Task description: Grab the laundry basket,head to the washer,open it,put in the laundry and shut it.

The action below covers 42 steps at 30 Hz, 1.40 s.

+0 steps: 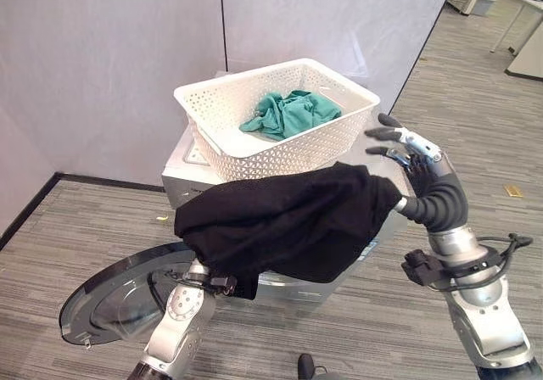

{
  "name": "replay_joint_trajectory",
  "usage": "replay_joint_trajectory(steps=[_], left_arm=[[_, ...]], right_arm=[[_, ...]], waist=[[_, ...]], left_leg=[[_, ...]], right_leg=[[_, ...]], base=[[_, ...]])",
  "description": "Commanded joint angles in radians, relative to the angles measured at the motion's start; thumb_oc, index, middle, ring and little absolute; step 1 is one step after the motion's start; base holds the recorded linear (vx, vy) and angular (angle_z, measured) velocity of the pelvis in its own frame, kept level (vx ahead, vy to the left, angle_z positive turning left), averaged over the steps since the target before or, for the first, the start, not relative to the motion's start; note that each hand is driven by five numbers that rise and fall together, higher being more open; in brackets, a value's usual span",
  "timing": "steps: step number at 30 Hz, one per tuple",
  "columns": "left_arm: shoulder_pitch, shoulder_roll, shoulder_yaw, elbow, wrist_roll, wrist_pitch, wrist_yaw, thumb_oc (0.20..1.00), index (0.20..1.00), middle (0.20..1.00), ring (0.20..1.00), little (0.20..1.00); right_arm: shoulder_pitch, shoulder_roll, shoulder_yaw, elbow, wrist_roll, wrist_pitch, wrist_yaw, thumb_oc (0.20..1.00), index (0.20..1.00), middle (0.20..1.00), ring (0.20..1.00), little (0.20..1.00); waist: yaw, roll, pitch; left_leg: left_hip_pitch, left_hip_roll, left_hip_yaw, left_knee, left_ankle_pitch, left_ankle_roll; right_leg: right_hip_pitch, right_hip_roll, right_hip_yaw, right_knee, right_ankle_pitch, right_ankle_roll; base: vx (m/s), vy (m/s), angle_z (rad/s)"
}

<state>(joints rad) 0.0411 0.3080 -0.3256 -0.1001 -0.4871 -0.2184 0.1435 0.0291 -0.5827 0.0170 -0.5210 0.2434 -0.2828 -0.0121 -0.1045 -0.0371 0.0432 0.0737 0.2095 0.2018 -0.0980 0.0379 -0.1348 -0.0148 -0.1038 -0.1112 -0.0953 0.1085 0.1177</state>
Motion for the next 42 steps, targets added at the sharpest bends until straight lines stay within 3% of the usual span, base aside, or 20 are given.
replay_joint_trajectory(steps=[1,6,12,13,16,17,20,23,31,34,42], left_arm=[[-0.086,0.01,0.021,-0.028,0.05,-0.108,-0.003,0.2,0.2,0.2,0.2,0.2],[-0.073,0.005,0.037,-0.022,0.043,-0.11,-0.01,0.2,0.2,0.2,0.2,0.2],[-0.06,0.006,0.053,-0.001,0.042,-0.109,-0.003,0.2,0.2,0.2,0.2,0.2],[-0.039,0.011,0.069,-0.002,0.041,-0.114,-0.003,0.2,0.2,0.2,0.2,0.2],[-0.018,0.015,0.09,-0.003,0.034,-0.113,-0.002,0.2,0.2,0.2,0.2,0.2],[0.006,0.016,0.115,0.0,0.038,-0.111,-0.007,0.2,0.2,0.2,0.2,0.2],[0.038,0.014,0.137,-0.002,0.035,-0.114,-0.013,0.2,0.2,0.2,0.2,0.2],[0.055,0.01,0.149,0.005,0.033,-0.112,-0.002,0.2,0.2,0.2,0.2,0.2],[0.084,0.011,0.156,0.016,0.003,-0.115,-0.026,0.2,0.2,0.2,0.2,0.2],[0.086,0.012,0.152,0.023,-0.015,-0.113,-0.033,0.2,0.2,0.2,0.2,0.2],[0.087,0.005,0.119,0.066,-0.065,-0.11,-0.06,0.2,0.2,0.2,0.2,0.2]], right_arm=[[-0.052,0.017,-0.092,-0.033,0.049,-0.075,-0.005,1.0,1.0,1.0,1.0,1.0],[-0.048,0.034,-0.13,-0.003,0.052,-0.073,-0.024,1.0,1.0,1.0,1.0,1.0],[-0.037,0.087,-0.251,0.077,0.057,-0.088,-0.145,1.0,1.0,1.0,1.0,1.0],[-0.022,0.1,-0.296,0.097,-0.001,-0.078,-0.21,1.0,1.0,1.0,1.0,1.0],[0.01,0.124,-0.347,0.113,-0.054,-0.06,-0.279,1.0,1.0,1.0,1.0,1.0],[0.055,0.13,-0.41,0.118,-0.169,-0.032,-0.324,1.0,1.0,1.0,1.0,1.0],[0.106,0.127,-0.465,0.159,-0.329,0.017,-0.416,1.0,1.0,1.0,1.0,1.0],[0.159,0.166,-0.461,0.236,-0.351,0.058,-0.47,1.0,1.0,1.0,1.0,1.0],[0.314,0.219,-0.359,0.584,-0.32,0.126,-0.431,1.0,1.0,1.0,1.0,1.0],[0.308,0.253,-0.284,0.807,-0.223,0.152,-0.398,1.0,1.0,1.0,1.0,1.0],[0.252,0.273,-0.157,1.039,-0.185,0.176,-0.32,1.0,1.0,1.0,1.0,1.0]], waist=[[-0.005,0.008,-0.002],[0.001,0.012,-0.011],[0.002,0.013,-0.016],[0.001,0.016,-0.017],[0.0,0.017,-0.017],[-0.003,0.019,-0.017],[0.0,0.02,-0.018],[-0.002,0.02,-0.016],[-0.021,0.013,0.007],[-0.019,0.015,0.022],[-0.015,0.035,0.077]], left_leg=[[0.117,-0.006,0.048,0.017,-0.113,0.031],[0.119,-0.012,0.049,0.02,-0.121,0.034],[0.114,-0.021,0.036,0.027,-0.139,0.042],[0.113,-0.023,0.035,0.03,-0.144,0.045],[0.112,-0.026,0.033,0.037,-0.149,0.049],[0.111,-0.028,0.031,0.04,-0.156,0.05],[0.11,-0.028,0.027,0.048,-0.162,0.053],[0.106,-0.032,0.027,0.055,-0.173,0.06],[0.093,-0.052,0.038,0.063,-0.187,0.073],[0.086,-0.065,0.036,0.067,-0.192,0.077],[0.015,-0.104,0.022,0.087,-0.177,0.082]], right_leg=[[0.069,-0.031,-0.072,0.049,-0.162,0.022],[0.074,-0.038,-0.076,0.047,-0.157,0.024],[0.079,-0.047,-0.081,0.052,-0.158,0.026],[0.08,-0.05,-0.083,0.055,-0.158,0.026],[0.081,-0.054,-0.083,0.058,-0.159,0.026],[0.082,-0.056,-0.084,0.06,-0.161,0.028],[0.084,-0.059,-0.086,0.064,-0.163,0.029],[0.078,-0.065,-0.085,0.068,-0.158,0.031],[0.053,-0.083,-0.068,0.064,-0.135,0.042],[0.049,-0.094,-0.067,0.06,-0.128,0.048],[0.007,-0.135,-0.064,0.038,-0.094,0.054]], base=[[0.0,0.0,0.0],[0.0,0.0,0.0],[-0.01,0.003,0.0],[0.0,0.0,0.0],[0.0,0.0,0.0],[0.0,0.0,0.0],[0.0,0.006,0.01],[-0.04,0.04,0.01],[-0.04,0.044,-0.02],[-0.02,0.016,-0.02],[-0.04,0.026,-0.04]])
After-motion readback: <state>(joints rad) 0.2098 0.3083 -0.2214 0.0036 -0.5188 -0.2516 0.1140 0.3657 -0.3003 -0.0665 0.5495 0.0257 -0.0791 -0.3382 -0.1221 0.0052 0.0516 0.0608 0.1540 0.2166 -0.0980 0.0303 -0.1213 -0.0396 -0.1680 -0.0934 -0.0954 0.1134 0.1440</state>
